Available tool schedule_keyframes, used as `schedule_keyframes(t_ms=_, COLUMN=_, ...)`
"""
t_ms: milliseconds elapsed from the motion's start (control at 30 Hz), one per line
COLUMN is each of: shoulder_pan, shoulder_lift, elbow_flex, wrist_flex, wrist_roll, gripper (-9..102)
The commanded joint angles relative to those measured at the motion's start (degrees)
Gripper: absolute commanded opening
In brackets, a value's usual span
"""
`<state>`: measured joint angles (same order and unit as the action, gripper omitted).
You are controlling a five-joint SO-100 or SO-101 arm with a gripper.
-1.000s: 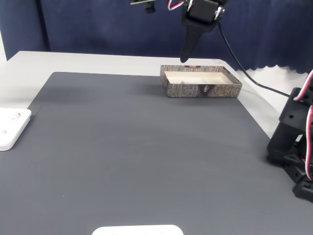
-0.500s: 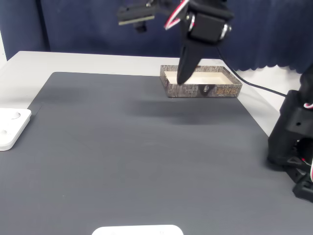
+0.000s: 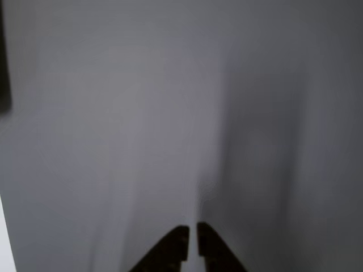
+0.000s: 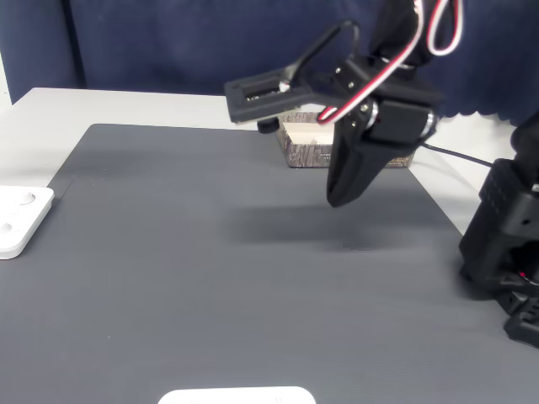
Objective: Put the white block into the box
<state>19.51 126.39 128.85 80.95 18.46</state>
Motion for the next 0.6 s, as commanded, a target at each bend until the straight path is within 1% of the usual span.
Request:
schedule_keyframes(t_ms=0, shoulder_pan=-2.64, shoulder_lift=7.29, elbow_flex=4.57, wrist_flex=-3.96, wrist_roll=-0.53, gripper=-2)
schedule_keyframes(t_ms=67, shoulder_pan=-4.04, shoulder_lift=10.63, elbow_flex=8.53, wrist_flex=-7.03, wrist_roll=-1.14, gripper=-2)
schedule_keyframes(t_ms=267, shoulder_pan=-8.88, shoulder_lift=22.06, elbow_flex=20.21, wrist_flex=-13.97, wrist_roll=-10.99, gripper=-2)
schedule_keyframes(t_ms=567, shoulder_pan=-10.37, shoulder_lift=28.39, elbow_flex=25.31, wrist_flex=-14.24, wrist_roll=-13.45, gripper=-2)
